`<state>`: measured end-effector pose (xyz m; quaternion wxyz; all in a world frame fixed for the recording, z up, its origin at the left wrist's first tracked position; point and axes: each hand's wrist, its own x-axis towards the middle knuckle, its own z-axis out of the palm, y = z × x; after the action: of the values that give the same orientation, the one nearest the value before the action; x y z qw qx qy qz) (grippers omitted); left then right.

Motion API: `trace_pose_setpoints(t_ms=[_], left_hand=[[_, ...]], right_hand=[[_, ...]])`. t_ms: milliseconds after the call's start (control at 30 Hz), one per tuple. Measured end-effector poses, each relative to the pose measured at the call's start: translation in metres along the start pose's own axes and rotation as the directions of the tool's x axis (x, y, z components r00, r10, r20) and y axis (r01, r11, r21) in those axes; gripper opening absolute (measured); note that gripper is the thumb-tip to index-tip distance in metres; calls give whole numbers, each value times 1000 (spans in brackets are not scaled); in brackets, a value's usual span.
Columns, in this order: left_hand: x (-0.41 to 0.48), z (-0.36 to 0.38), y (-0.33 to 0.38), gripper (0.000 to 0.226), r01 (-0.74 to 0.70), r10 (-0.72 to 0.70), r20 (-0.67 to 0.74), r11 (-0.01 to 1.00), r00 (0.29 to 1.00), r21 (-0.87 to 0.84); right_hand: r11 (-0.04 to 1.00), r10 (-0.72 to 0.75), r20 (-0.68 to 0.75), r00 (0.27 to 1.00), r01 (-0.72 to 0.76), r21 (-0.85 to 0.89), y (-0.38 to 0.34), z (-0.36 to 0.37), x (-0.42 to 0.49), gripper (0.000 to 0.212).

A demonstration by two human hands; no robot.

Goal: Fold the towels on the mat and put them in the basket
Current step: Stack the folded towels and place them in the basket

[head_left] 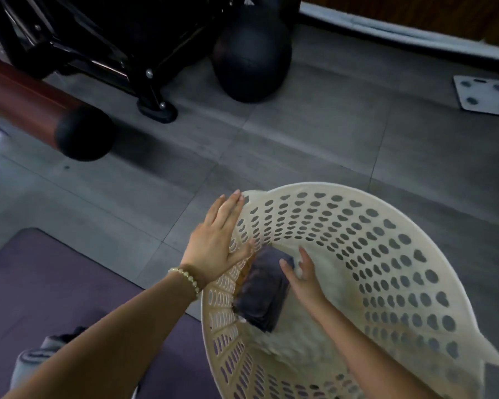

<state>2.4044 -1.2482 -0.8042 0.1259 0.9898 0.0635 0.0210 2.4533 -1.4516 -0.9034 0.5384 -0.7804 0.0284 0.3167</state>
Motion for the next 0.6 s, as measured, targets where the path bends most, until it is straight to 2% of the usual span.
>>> trace_pose_setpoints(t_ms=[167, 300, 400, 500, 600], left_hand=[[-26, -33, -7, 82, 56, -51, 97, 997, 994, -59], [-77, -51, -36, 88, 230, -220, 108, 969, 970, -91], [-126, -63, -72, 89, 327, -318, 109, 942, 942, -77], [-184, -66, -123, 83, 406, -399, 104, 912, 911, -61], [-246, -62, -171, 62, 577, -569, 103, 811, 816, -95]], right_hand=[[950, -237, 77, 968, 248, -188, -73, -3, -43, 98], [839, -373, 216, 902, 427, -336, -128, 28, -71, 75], [730, -453, 314, 834, 549, -407, -161, 73, -90, 73], [641, -478, 422, 770, 634, -432, -176, 135, -105, 72], [625, -403, 511, 759, 636, -452, -165, 204, -117, 71]])
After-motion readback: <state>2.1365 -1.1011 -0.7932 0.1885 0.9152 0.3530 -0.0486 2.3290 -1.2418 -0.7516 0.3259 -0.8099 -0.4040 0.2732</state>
